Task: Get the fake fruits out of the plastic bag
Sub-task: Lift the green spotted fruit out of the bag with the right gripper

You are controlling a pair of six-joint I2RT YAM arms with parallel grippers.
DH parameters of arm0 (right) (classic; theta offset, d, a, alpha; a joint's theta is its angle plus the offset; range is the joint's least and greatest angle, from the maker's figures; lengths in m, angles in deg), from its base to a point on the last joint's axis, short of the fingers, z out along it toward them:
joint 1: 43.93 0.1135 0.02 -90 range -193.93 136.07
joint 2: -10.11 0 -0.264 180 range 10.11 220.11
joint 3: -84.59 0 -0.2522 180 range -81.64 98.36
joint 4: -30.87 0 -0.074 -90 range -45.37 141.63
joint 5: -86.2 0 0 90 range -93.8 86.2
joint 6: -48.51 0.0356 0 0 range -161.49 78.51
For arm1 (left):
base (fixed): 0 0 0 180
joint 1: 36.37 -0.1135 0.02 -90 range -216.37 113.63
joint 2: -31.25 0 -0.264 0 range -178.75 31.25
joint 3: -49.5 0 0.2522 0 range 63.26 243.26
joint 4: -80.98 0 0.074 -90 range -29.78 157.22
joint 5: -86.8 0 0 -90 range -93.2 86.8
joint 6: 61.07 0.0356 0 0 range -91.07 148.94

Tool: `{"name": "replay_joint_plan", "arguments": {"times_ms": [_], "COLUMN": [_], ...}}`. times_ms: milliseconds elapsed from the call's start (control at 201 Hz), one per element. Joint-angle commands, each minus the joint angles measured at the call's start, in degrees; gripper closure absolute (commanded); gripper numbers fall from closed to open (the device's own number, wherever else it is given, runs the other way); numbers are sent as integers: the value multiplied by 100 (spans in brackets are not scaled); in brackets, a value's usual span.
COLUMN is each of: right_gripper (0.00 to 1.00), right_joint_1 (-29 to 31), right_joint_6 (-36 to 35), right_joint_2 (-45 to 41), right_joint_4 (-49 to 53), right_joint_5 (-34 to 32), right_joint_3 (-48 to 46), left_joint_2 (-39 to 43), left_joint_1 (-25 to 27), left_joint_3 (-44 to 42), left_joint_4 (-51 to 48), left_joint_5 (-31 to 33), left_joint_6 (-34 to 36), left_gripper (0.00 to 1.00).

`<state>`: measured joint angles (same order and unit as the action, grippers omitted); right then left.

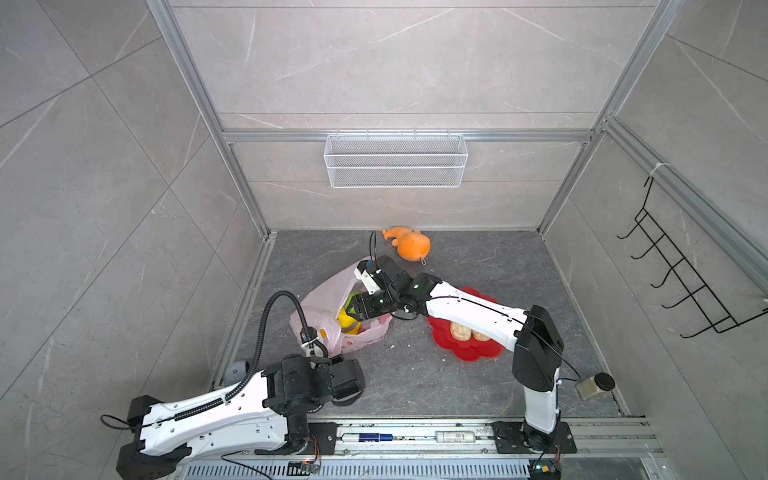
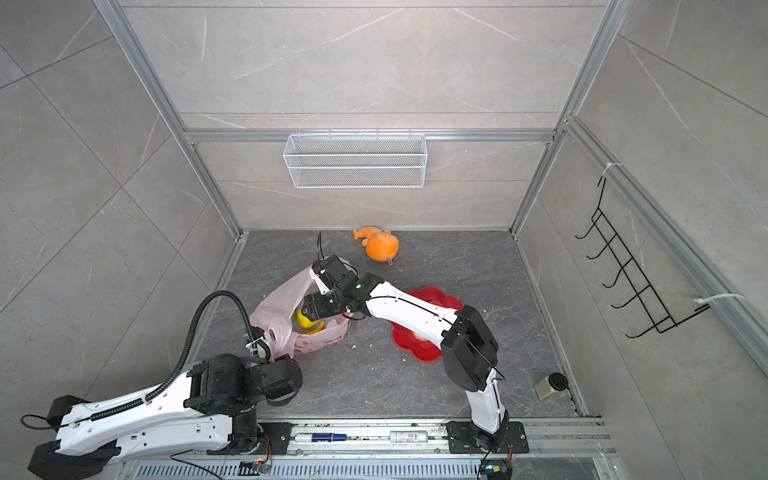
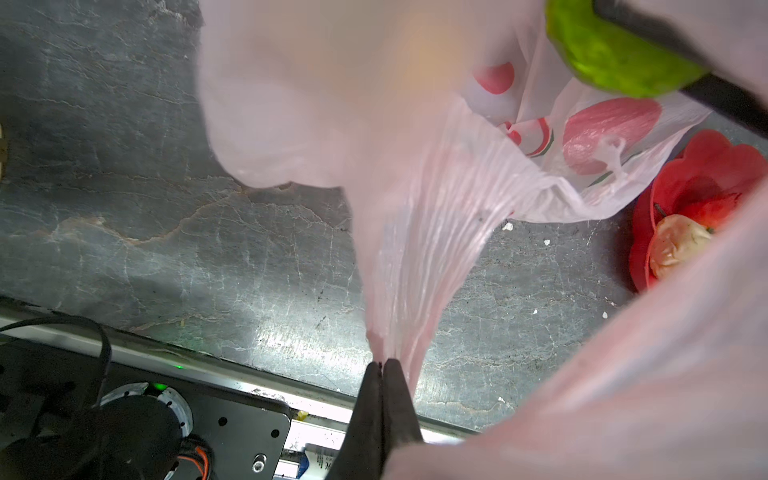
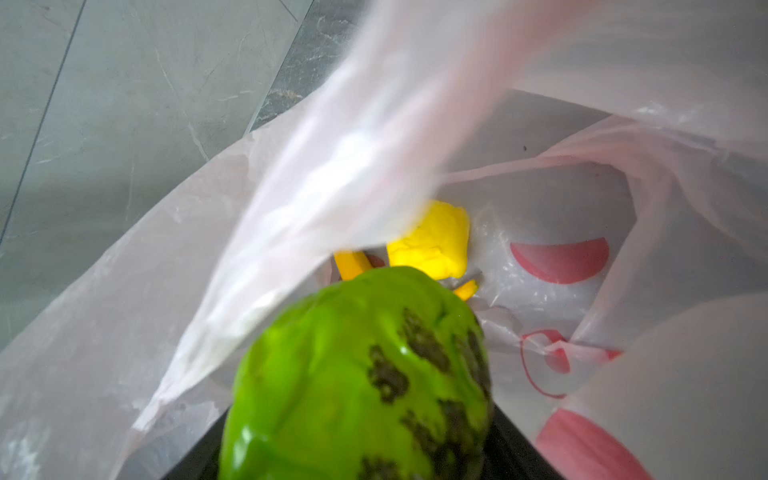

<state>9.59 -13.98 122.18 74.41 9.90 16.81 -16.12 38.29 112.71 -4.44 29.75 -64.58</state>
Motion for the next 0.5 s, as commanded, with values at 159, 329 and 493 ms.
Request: {"name": "replay_joint_plan", "arguments": {"times_ms": [159,329,493], "right_gripper": [56,57,57], "right_joint_1": [35,-30,-247], "right_joint_6": [-489,-460,-415], "right_joint_2": [-525,-1193,-1916], "right_joint_4": [1129,1252,1551], "right_joint_5": [234,-141,-608], "right_joint_3": [-204,-504,-766], "left_joint_2": [199,204,213], "left_joint_1": [32,32,32], "left_joint_3": [-14,-41,-40], "left_joint_4": [2,12,12], "left_joint_5": [432,440,433], "left_joint_6": [-145,-139,-109], "left_gripper": [100,100,100]}}
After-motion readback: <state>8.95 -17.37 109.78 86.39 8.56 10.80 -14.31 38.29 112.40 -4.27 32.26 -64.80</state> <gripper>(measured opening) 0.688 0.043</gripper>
